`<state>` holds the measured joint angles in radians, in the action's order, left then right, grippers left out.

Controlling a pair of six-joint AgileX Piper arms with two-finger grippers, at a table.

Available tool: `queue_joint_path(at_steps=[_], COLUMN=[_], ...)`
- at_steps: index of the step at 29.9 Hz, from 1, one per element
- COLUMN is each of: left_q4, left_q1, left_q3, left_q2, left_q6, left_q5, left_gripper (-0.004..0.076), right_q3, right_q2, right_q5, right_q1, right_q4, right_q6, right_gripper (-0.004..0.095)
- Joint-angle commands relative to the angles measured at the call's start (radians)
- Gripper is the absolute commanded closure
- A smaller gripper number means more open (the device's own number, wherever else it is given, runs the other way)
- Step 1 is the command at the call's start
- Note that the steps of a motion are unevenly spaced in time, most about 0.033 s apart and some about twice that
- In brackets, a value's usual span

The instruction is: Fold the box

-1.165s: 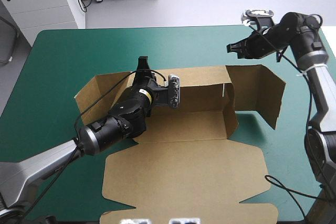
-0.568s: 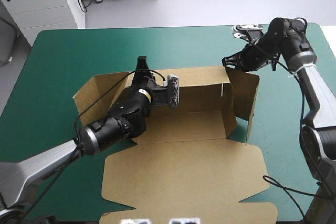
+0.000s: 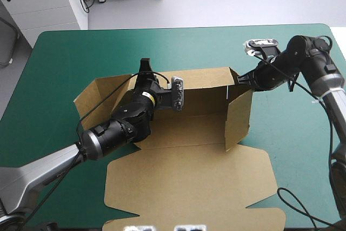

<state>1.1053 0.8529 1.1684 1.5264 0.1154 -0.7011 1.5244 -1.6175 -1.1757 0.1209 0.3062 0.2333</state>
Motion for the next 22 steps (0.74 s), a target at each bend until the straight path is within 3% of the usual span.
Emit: queue_joint_path(at_steps=[1, 15, 22], left_q4=[-0.002, 0.000, 0.003], left_q1=[0.003, 0.003, 0.003], left_q3=[0.016, 0.016, 0.016], left_q2=[-0.038, -0.038, -0.038], left_q6=[-0.020, -0.020, -0.020], left_q5=[-0.037, -0.035, -0.033], left_gripper=[0.0731, 0.0731, 0.0731], right_q3=[-0.042, -0.481, -0.641], right_q2=[0.092, 0.313, 0.405], right_q5=[0.066, 0.486, 0.589], right_q1=[0.000, -0.002, -0.002], right_q4=[0.030, 0.346, 0.451], right_q6=[0.031, 0.420, 0.562], right_gripper=[0.0922, 0.0922, 0.0921])
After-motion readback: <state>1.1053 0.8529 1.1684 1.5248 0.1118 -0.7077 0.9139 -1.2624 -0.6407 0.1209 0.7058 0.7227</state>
